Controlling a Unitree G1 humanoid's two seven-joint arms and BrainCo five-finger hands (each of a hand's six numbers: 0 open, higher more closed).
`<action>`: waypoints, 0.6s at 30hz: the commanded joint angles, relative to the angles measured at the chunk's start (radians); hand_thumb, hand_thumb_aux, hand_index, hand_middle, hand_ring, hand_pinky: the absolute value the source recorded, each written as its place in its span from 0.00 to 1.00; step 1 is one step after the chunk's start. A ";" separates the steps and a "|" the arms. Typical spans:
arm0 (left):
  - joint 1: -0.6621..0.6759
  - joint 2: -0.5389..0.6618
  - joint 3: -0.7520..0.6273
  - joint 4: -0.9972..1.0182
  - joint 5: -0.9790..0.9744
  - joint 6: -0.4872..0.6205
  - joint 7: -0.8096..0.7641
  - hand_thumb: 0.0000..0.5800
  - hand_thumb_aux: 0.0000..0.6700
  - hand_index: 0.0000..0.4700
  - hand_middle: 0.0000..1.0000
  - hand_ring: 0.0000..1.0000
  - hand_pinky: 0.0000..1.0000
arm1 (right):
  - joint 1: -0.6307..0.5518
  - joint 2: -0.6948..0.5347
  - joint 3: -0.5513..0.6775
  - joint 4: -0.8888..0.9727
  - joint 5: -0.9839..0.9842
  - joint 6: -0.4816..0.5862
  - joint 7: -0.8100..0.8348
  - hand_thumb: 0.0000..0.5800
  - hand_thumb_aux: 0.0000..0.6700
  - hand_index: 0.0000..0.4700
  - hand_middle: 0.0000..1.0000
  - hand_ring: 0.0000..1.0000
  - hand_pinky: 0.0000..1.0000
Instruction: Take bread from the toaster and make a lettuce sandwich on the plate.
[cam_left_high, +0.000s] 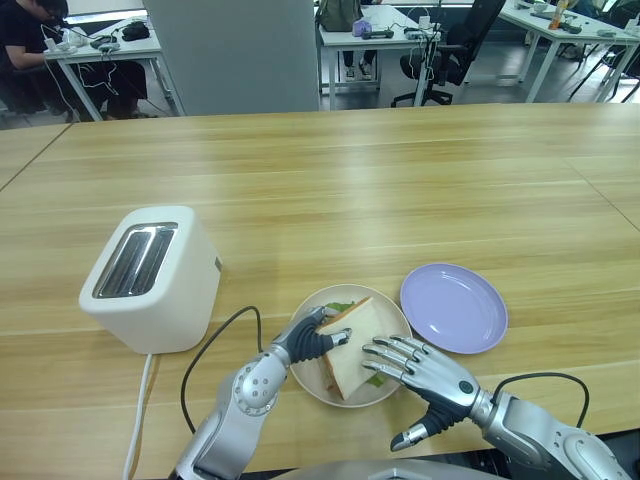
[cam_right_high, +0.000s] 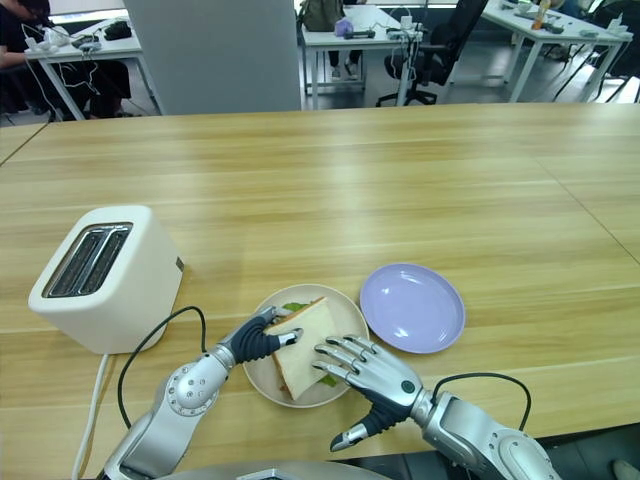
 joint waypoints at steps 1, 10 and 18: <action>-0.026 0.019 -0.018 0.045 0.050 -0.052 0.013 1.00 1.00 0.98 1.00 1.00 1.00 | 0.004 -0.002 0.039 0.050 -0.028 0.019 0.040 0.00 0.00 0.00 0.00 0.00 0.00; -0.105 0.092 -0.096 0.132 0.337 -0.201 0.126 0.16 0.08 0.08 0.00 0.00 0.00 | -0.032 0.025 0.083 0.074 -0.035 0.057 0.050 0.00 0.00 0.00 0.00 0.00 0.00; -0.201 0.152 -0.122 0.170 0.681 -0.266 0.312 0.00 0.00 0.00 0.00 0.00 0.00 | -0.063 0.055 0.089 0.073 -0.032 0.111 0.048 0.00 0.00 0.00 0.00 0.00 0.00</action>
